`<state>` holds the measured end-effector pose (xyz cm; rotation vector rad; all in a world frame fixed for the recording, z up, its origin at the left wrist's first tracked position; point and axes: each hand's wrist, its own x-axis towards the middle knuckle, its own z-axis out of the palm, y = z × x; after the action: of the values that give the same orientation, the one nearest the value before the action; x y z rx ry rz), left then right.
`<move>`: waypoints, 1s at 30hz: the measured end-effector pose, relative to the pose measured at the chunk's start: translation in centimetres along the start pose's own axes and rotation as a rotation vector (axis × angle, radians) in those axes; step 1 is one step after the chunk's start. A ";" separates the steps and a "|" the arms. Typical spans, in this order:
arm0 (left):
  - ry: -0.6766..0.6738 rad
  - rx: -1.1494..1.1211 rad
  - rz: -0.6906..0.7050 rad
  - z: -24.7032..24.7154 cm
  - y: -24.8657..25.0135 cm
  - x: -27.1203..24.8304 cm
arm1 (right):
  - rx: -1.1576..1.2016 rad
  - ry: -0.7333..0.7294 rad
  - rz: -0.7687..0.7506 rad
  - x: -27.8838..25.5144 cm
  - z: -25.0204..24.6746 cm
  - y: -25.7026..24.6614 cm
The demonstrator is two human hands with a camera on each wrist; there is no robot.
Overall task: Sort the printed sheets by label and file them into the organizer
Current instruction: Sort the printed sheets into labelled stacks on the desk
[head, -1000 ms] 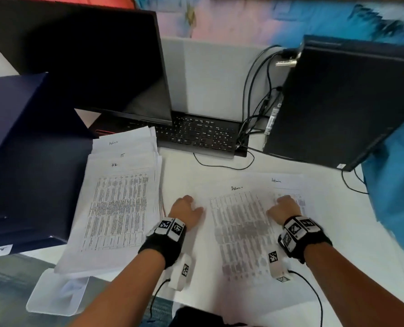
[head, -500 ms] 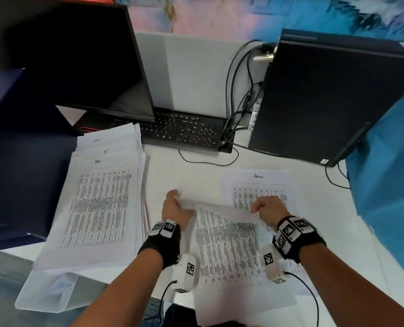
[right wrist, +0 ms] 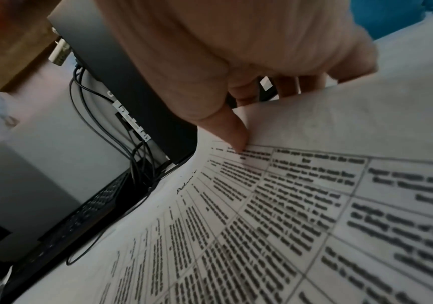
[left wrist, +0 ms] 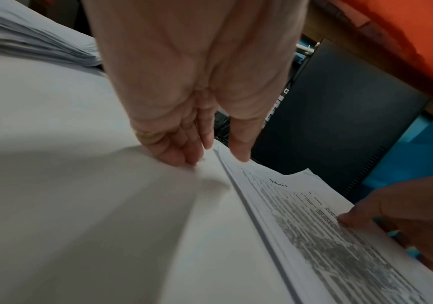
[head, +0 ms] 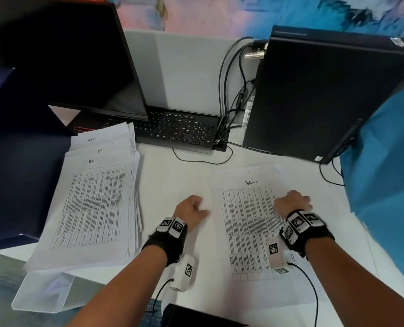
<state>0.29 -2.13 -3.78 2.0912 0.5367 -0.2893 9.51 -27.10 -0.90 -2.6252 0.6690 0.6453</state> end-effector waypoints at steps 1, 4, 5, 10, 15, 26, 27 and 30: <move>-0.013 0.021 -0.006 0.3 0.1 -0.1 | 0.013 -0.008 -0.004 0.1 0.1 0.1; -0.037 0.033 -0.025 0.8 0.6 -0.2 | 0.079 -0.029 -0.124 0.4 0.8 0.3; -0.036 0.037 -0.044 0.9 0.8 -0.2 | 0.104 -0.038 -0.156 0.3 1.1 0.4; 0.036 -0.164 -0.160 1.1 1.4 0.0 | 0.259 0.043 -0.206 -0.5 2.2 0.3; -0.003 -0.165 -0.108 1.5 1.1 0.1 | 0.381 -0.078 -0.226 -0.3 2.2 -0.1; 0.140 -0.563 -0.008 -2.9 1.4 -1.0 | 0.836 -0.295 -0.353 -1.6 1.4 -3.2; 0.173 -0.546 0.013 -3.6 1.9 -1.0 | 0.853 -0.292 -0.370 -1.8 1.4 -3.9; 0.297 -0.436 0.074 -5.7 3.9 -0.7 | 0.888 -0.290 -0.462 -3.6 0.7 -6.6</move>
<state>1.52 0.62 2.47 1.7282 0.6314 0.1743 9.91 -20.10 1.82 -1.7169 0.1658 0.4275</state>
